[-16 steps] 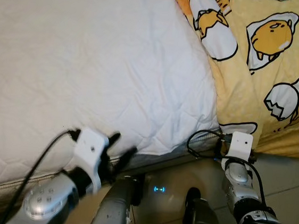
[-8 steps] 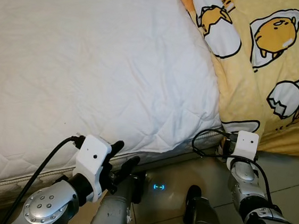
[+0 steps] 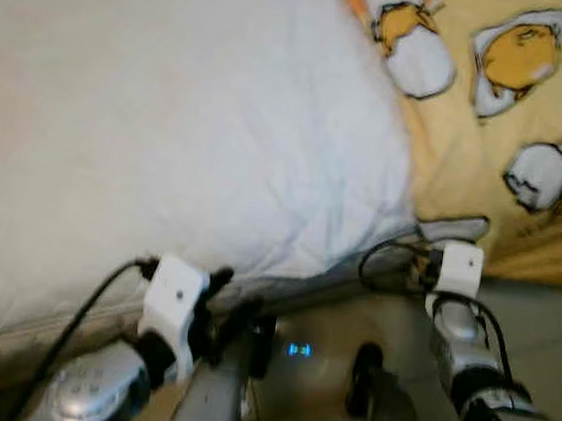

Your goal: Clean up the room

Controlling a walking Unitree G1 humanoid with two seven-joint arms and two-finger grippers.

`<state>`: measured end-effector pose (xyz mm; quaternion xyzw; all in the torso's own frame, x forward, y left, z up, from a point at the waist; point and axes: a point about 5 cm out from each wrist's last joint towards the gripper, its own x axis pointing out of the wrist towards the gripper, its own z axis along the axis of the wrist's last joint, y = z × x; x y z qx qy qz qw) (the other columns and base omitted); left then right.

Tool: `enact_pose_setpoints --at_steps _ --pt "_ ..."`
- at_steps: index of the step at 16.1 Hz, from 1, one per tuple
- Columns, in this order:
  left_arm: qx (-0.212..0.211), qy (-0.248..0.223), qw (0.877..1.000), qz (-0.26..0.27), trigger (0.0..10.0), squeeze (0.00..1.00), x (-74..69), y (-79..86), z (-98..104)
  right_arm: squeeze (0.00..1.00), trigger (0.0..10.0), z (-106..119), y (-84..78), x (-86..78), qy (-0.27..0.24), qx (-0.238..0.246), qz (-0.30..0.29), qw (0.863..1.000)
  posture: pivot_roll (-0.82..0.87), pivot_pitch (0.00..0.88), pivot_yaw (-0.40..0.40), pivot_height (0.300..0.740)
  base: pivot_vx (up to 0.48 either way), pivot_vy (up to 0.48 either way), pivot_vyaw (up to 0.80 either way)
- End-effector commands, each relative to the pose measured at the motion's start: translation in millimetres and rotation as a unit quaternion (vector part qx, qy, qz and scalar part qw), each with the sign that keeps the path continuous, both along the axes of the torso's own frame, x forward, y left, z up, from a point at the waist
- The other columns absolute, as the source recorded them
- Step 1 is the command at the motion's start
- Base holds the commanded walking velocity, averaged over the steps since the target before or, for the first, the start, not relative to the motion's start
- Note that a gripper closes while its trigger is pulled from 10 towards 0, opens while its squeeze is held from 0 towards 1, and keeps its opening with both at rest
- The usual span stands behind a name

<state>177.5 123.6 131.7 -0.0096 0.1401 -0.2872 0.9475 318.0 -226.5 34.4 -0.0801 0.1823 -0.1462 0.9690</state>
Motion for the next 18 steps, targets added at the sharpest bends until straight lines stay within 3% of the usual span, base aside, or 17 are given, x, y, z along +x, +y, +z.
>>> enact_pose_setpoints --at_steps 1,7,9,10,11,12,13,14,16,17,18 --pt "0.012 0.007 1.000 -0.002 10.0 0.00 -4.1 1.7 -4.0 0.00 0.0 -11.2 -1.5 -9.4 0.023 0.001 -0.003 1.000 0.24 0.458 0.129 0.740 0.000 0.000 0.00" --pt "0.020 0.007 1.000 0.007 10.0 0.00 2.9 3.7 -12.6 0.00 0.0 -7.5 -1.1 -6.1 0.013 0.011 -0.001 1.000 0.22 0.427 0.106 0.740 0.000 0.000 0.00" --pt "0.042 -0.006 0.999 0.012 10.0 0.00 17.1 2.5 -27.4 0.00 0.0 -3.8 8.8 -2.8 -0.008 -0.008 0.028 1.000 0.17 0.318 0.049 0.740 0.000 0.000 0.00" --pt "0.052 -0.027 0.998 0.028 10.0 0.00 29.7 7.2 -26.9 0.00 0.0 7.7 17.5 -0.6 -0.069 -0.041 0.052 0.995 0.14 0.256 0.017 0.740 0.000 0.000 0.00" --pt "0.050 -0.039 0.997 0.043 10.0 0.00 40.9 9.4 -27.0 0.00 6.2 14.8 23.3 -3.1 -0.112 -0.058 0.064 0.990 0.12 0.206 0.001 0.740 0.000 0.000 0.00" --pt "0.044 -0.041 0.996 0.065 10.0 0.00 54.4 9.3 -32.8 1.00 10.0 19.1 26.2 -13.4 -0.148 -0.056 0.066 0.985 0.09 0.160 -0.014 0.740 0.000 0.000 0.00" --pt "0.042 -0.039 0.995 0.077 10.0 0.00 63.2 8.0 -37.7 1.00 10.0 19.9 26.2 -16.2 -0.156 -0.054 0.067 0.984 0.06 0.100 -0.027 0.740 0.000 0.000 0.00" --pt "0.031 -0.031 0.993 0.110 10.0 0.00 79.2 7.4 -48.9 1.00 10.0 23.9 27.5 -37.5 -0.186 -0.036 0.062 0.980 0.02 0.054 -0.029 0.740 0.000 0.000 0.00" --pt "0.033 -0.019 0.989 0.144 10.0 0.00 101.9 2.2 -63.2 1.00 10.0 15.6 18.4 -53.8 -0.180 -0.026 0.050 0.982 -0.03 0.000 -0.021 0.740 0.000 0.000 0.00" --pt "0.025 -0.016 0.985 0.170 10.0 0.30 112.2 1.3 -65.1 1.00 10.0 13.8 10.1 -61.3 -0.184 -0.023 0.034 0.982 -0.07 0.000 -0.006 0.740 0.000 0.000 0.00" --pt "0.013 -0.020 0.983 0.181 10.0 0.88 120.5 0.2 -62.8 1.00 10.0 15.8 6.9 -61.8 -0.192 -0.025 0.032 0.981 -0.08 0.000 0.003 0.740 0.000 0.000 0.00"
